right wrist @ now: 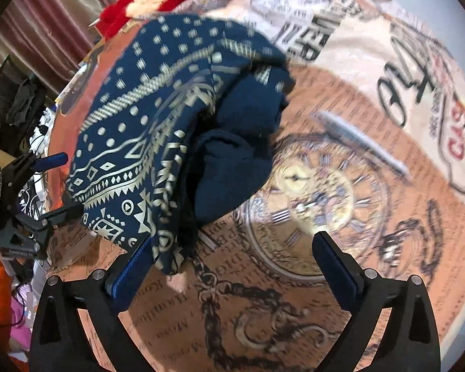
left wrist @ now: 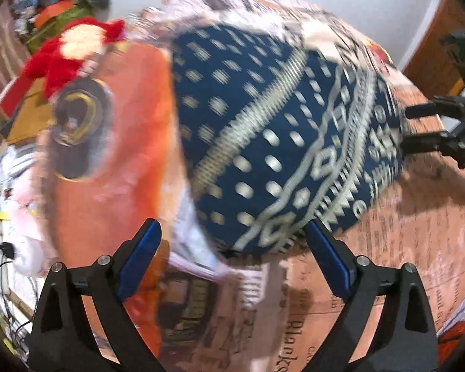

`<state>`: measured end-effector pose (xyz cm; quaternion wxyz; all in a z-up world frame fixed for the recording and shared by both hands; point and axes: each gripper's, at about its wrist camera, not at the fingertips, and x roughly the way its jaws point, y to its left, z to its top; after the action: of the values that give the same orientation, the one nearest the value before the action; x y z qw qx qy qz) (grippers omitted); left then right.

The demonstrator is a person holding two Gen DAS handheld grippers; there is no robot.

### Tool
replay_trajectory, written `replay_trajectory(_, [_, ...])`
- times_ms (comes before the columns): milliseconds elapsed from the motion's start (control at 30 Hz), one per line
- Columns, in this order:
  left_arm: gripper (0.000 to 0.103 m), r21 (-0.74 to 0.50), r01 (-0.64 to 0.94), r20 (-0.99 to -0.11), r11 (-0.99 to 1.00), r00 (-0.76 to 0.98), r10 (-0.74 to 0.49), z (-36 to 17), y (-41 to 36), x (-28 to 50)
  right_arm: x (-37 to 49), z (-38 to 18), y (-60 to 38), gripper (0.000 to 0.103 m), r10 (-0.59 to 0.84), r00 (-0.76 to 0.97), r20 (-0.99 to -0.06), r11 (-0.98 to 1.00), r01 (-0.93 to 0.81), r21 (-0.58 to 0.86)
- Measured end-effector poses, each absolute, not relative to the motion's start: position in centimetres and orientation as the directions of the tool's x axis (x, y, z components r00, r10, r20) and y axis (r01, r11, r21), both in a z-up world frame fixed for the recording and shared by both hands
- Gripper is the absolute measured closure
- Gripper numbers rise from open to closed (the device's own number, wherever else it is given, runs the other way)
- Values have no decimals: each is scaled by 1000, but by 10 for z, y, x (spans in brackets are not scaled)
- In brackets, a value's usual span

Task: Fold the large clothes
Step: 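Release the folded bundle and lift both grippers away from it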

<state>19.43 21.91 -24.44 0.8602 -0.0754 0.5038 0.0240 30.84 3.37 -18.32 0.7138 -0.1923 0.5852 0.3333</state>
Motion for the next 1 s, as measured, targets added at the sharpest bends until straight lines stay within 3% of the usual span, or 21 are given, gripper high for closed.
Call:
replay_trajectory(133, [8,-131,-185,-815,974,580,0,-210,244,202,307,-146,36,3,302,192,-934,684,-726,71])
replay_trajectory(267, [8,-68,-236,-795,969,600,91,-200,250,229,316,-124,65,3,357,277,-892,687,-725,50])
replay_trajectory(400, [8,-103,-246,-818,964,572,58,-221,250,263,325,-133,98,3,354,303,-885,683,-730,23])
replay_trajectory(567, [7,-134,-259,-852,957,523,22,-254,255,271,333,-181,109,3,242,294,-925,687,-725,-51])
replay_trajectory(700, [7,-199,-277,-851,940,524,-26,-257,266,258,338,-193,85,3,293,243,-925,700,-713,34])
replay_trajectory(833, [8,-157,-312,-855,937,518,29,-244,269,244,343,-186,61,3,312,196,-930,758,-642,119])
replay_trajectory(1000, [8,-149,-308,-812,940,580,61,-205,265,219,323,-157,47,3,320,258,-912,774,-626,95])
